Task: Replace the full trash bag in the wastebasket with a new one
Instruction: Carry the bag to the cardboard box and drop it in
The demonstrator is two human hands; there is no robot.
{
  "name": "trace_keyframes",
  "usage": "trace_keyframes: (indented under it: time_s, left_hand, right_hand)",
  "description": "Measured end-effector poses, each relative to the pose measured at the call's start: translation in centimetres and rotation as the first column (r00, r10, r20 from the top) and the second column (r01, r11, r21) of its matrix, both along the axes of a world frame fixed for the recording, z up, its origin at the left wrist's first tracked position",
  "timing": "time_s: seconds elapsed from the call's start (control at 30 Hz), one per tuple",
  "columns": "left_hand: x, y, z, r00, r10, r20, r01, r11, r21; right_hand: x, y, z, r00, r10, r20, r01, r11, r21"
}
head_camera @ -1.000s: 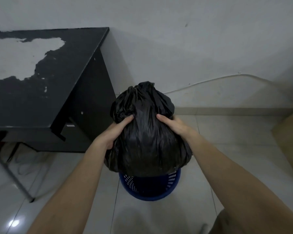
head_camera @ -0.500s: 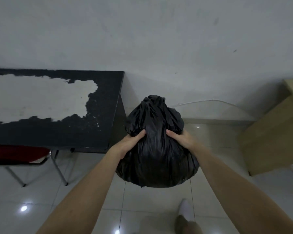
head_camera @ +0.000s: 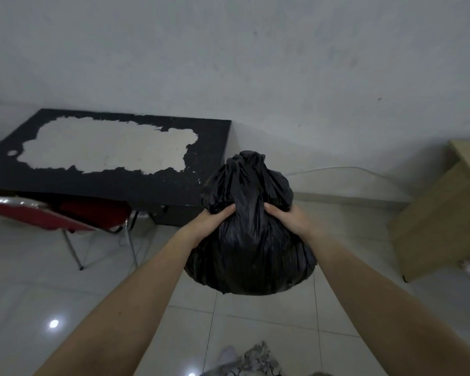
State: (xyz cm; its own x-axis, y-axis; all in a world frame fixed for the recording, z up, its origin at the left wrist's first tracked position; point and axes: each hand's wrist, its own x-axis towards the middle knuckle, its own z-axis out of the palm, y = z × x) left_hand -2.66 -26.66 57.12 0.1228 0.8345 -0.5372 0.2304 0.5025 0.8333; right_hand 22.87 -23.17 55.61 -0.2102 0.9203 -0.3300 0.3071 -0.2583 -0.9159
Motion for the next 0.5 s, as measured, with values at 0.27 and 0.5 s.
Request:
trace_keyframes:
  time_s: [0.27,0.5]
  left_hand:
    - [-10.4,-8.0,1.5,0.988,0.156,-0.012,-0.155,0.983,0.094]
    - [-26.4,-15.6,0.8,0.950,0.311,-0.021,-0.305,0.943,0.136]
  right_hand:
    - [-11.0,-3.9,2.4,0.982,0.184,0.047,-0.187,0.981,0.061]
    - [-27.8,-8.8,3.0,0.947,0.317,0.055,-0.320,0.946,0.057]
